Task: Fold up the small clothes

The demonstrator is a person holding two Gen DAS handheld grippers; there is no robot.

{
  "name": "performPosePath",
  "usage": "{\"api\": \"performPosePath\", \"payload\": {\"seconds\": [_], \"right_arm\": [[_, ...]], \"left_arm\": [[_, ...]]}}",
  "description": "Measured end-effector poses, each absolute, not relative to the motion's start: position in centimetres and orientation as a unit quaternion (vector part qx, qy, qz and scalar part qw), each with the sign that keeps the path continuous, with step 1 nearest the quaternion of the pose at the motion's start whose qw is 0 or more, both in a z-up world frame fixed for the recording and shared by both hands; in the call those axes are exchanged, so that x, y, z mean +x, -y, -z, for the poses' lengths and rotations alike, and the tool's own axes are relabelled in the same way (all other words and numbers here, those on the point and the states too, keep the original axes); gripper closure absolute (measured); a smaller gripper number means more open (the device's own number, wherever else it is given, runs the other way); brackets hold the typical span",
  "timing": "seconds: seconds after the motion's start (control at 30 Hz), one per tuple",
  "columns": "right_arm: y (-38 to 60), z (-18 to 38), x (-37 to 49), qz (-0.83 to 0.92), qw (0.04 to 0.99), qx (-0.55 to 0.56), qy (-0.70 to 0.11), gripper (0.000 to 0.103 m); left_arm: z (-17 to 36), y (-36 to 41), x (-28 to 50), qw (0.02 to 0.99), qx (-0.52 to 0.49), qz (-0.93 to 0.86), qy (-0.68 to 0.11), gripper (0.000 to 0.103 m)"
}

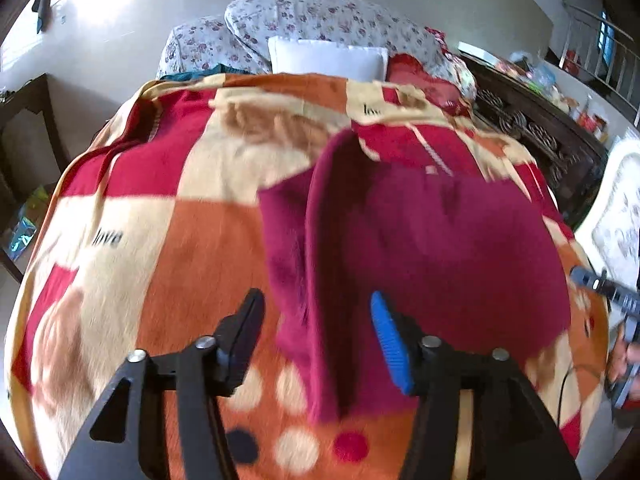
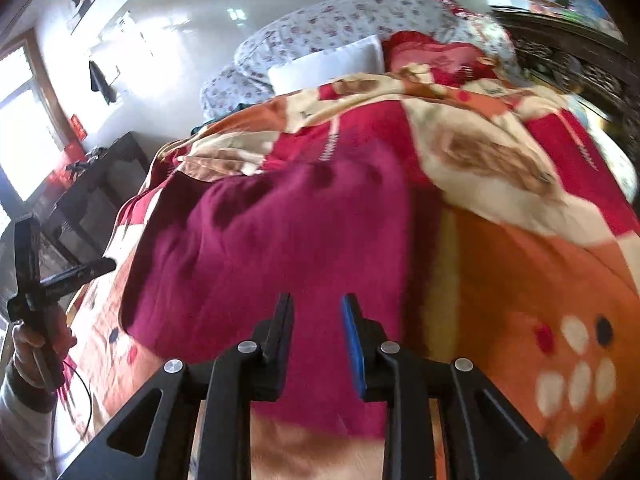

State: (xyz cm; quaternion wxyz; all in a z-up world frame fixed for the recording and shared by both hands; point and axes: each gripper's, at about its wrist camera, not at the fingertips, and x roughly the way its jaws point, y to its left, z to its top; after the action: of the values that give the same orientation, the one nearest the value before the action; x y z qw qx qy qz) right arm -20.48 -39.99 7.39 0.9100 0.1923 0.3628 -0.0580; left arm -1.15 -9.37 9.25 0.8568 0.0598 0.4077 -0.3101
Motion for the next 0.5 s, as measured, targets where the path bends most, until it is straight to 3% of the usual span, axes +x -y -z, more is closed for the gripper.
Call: {"api": "performPosePath", "payload": {"seconds": [0.4,0.5], "right_arm": [[44.4,-6.7,-9.3,0.132,0.898,0.206,-0.366,0.075],[46.0,-4.7,-8.0,0.133,0.888,0.226,-0.378,0.075]], "left_arm": [[-7.2,16.3,10.6,0.875,0.016,0.196,-0.441,0.044],[-5.8,15.9,11.7,0.871,0.006,0.192,-0.453,0.035]]}}
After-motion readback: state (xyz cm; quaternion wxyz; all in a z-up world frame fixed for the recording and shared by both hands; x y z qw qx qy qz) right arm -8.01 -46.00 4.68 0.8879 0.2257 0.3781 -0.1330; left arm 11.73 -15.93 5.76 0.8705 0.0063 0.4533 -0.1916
